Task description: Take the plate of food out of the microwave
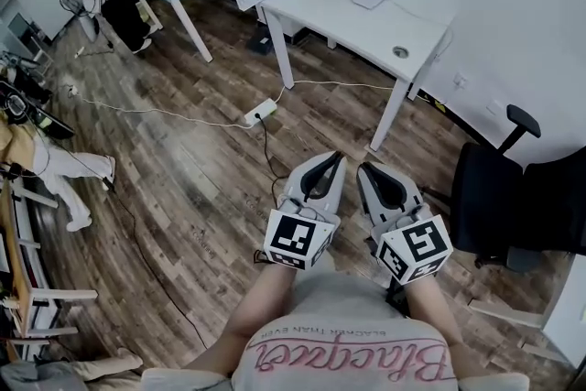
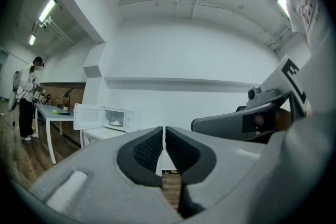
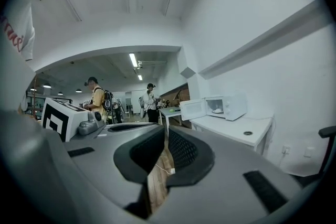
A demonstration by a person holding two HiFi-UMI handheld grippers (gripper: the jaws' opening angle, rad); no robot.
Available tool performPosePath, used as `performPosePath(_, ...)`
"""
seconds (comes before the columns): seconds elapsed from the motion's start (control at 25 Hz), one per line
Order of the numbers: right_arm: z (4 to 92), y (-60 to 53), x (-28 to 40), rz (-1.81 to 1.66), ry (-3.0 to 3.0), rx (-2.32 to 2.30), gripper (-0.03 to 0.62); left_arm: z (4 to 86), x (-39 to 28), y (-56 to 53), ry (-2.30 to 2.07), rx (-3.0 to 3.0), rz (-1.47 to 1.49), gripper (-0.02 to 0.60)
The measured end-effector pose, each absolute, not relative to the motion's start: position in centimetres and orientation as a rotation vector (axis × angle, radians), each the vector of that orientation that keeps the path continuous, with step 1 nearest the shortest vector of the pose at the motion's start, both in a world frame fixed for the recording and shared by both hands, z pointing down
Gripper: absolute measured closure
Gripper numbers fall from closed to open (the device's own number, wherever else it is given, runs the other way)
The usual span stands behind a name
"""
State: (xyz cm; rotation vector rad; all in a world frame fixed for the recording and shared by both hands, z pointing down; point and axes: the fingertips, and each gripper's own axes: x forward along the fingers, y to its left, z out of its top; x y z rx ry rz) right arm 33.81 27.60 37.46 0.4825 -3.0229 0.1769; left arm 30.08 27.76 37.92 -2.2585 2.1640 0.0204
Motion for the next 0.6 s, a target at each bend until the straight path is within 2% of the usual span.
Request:
performPosePath(0.16,37.4,25.8,31.2,0.174,-3.011,0.492,0.577,37.7,27.4,26.1,2.174,-2.249,0.010,0.577)
performPosePath(0.2,37.5,25.5,30.5,0.164,-3.001,0.486,0.564,37.7,26.8,25.8,2.176,-2.254,0.011,0.577)
performPosePath(0.28,37.9,25.0,29.0,0.135,-2.976,0.471,0.490,37.9,25.6,25.1,2.177,-2.276,0.018,0.577)
performPosePath(0.6,37.3,22.0,24.2,0.104,-2.967,0.547,0.491,38.0,20.3,22.5,2.166,-2.277,-0.021,0.577)
